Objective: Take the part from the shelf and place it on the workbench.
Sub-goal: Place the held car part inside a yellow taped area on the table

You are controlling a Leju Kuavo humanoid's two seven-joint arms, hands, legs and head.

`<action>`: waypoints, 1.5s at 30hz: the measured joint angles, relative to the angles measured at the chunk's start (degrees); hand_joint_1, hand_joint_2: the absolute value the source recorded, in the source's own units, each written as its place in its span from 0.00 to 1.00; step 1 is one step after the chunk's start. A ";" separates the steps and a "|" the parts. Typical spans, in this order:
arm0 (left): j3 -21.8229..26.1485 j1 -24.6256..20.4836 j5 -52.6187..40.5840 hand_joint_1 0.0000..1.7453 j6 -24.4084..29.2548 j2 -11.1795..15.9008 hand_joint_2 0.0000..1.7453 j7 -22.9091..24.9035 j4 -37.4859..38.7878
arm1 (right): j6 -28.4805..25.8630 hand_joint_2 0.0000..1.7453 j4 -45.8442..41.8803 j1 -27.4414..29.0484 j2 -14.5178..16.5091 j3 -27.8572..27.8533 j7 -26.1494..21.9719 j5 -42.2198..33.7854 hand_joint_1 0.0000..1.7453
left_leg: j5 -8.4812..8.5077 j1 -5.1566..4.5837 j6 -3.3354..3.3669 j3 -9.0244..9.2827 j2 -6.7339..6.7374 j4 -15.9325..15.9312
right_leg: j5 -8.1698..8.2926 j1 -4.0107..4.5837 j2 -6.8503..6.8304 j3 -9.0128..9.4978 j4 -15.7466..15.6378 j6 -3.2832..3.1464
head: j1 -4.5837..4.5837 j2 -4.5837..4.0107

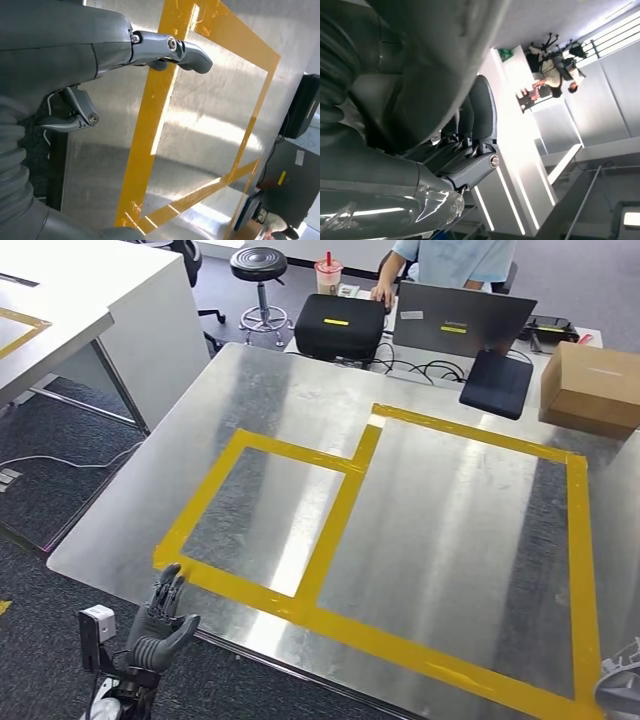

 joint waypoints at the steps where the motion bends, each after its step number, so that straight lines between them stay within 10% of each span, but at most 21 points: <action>1: 0.04 -0.02 -0.14 0.00 -0.05 -0.08 1.00 -0.02 0.05 | -0.90 1.00 -0.11 -0.06 -0.03 0.79 0.85 0.20 0.77 | -0.03 0.02 0.00 0.08 -0.01 0.00 | -0.05 0.01 -0.02 -0.01 0.00 -0.02 | 0.00 0.00; 8: 0.60 0.08 -0.74 0.00 -0.52 -0.63 1.00 -0.08 0.17 | -4.45 1.00 -0.08 -1.72 0.77 4.23 11.37 -13.02 0.77 | -0.08 0.03 -0.03 0.17 -0.01 0.00 | -0.05 0.02 -0.02 0.37 0.00 -0.07 | 0.02 0.00; 16: 0.93 0.00 -0.76 0.00 -0.91 -0.78 1.00 -0.51 0.39 | -4.76 1.00 0.91 -1.95 1.75 8.13 12.93 -20.85 0.77 | 0.02 0.01 -0.05 -0.05 -0.02 0.00 | 0.01 -0.03 -0.06 0.16 0.02 -0.03 | 0.02 0.00; 31: 1.60 0.16 -1.59 0.00 1.33 -2.89 1.00 -2.01 0.75 | -43.99 1.00 4.69 -7.49 3.67 8.97 -9.22 -38.24 0.77 | 0.04 -0.13 -0.04 -0.12 0.00 0.00 | 0.04 -0.16 -0.01 0.04 0.02 0.00 | 0.03 0.00; 37: 1.46 0.27 -1.03 0.00 1.82 -2.98 1.00 -2.29 0.94 | -45.46 1.00 5.73 -11.91 5.46 4.93 -19.57 -27.77 0.77 | 0.04 -0.15 -0.04 -0.14 0.02 0.00 | 0.05 -0.19 0.04 0.00 0.07 0.00 | 0.02 0.00; 40: 1.32 0.36 0.30 0.00 2.55 -2.82 1.00 -0.97 0.44 | -45.32 1.00 5.94 -14.48 6.42 4.15 -22.21 -11.10 0.77 | 0.04 -0.22 -0.05 -0.13 0.05 0.00 | 0.05 -0.28 0.08 -0.07 0.23 -0.01 | 0.01 0.00; 45: 0.89 0.52 2.21 0.00 3.40 -1.71 1.00 2.06 -1.81 | -35.93 1.00 6.18 -10.19 4.72 11.57 -7.35 20.63 0.77 | 0.09 -0.22 -0.03 -0.18 -0.07 0.00 | 0.01 -0.28 -0.11 -0.07 0.27 0.00 | 0.03 0.00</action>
